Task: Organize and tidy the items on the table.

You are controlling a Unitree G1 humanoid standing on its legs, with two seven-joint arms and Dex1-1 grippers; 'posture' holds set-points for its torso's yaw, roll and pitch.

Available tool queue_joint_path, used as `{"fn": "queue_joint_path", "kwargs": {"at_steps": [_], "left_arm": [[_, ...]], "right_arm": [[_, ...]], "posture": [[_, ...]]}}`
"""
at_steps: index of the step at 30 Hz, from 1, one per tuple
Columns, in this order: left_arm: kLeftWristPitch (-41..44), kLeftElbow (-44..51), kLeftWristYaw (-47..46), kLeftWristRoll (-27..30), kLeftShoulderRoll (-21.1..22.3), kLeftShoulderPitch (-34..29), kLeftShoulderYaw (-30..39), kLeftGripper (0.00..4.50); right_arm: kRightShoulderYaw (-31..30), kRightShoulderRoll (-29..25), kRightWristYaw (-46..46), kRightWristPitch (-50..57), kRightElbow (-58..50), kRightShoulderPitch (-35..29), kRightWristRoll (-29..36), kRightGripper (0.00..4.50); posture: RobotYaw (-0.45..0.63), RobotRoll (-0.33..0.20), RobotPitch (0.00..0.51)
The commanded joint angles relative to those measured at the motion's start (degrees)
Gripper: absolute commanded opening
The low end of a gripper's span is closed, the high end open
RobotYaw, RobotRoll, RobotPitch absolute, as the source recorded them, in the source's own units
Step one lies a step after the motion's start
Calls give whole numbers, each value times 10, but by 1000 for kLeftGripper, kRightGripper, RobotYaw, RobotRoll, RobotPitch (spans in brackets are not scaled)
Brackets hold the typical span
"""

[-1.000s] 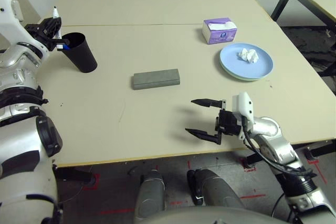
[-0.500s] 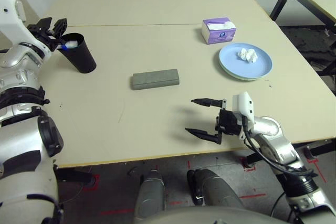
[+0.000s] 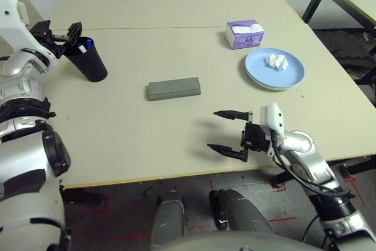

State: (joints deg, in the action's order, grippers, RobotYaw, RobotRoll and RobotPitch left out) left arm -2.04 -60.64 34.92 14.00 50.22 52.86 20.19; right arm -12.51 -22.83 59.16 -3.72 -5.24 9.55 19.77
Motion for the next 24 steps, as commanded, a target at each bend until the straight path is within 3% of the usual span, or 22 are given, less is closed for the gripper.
{"fn": "queue_joint_path", "kwargs": {"at_steps": [1,5,8,14,18,24], "left_arm": [[13,16,32,26,32,-38,33,4486],[54,73,85,94,78,-132,111,4486],[102,138,115,138,92,-238,174,4486],[161,312,103,185,27,-433,240,4486],[168,380,73,172,-18,-494,226,4486],[174,424,23,149,-56,-510,194,4486]], "right_arm": [[33,-10,-13,-4,6,-19,11,4500],[109,-7,-65,19,1,-21,50,4500],[175,-14,-108,30,13,-13,68,4500],[275,-33,-174,11,75,-14,61,4500],[316,-31,-215,-13,125,-21,48,4500],[347,-29,-275,-58,177,-37,14,4500]], "posture": [[-63,0,143],[-40,0,142],[-18,0,146],[27,0,160],[21,0,163],[2,0,168]]}}
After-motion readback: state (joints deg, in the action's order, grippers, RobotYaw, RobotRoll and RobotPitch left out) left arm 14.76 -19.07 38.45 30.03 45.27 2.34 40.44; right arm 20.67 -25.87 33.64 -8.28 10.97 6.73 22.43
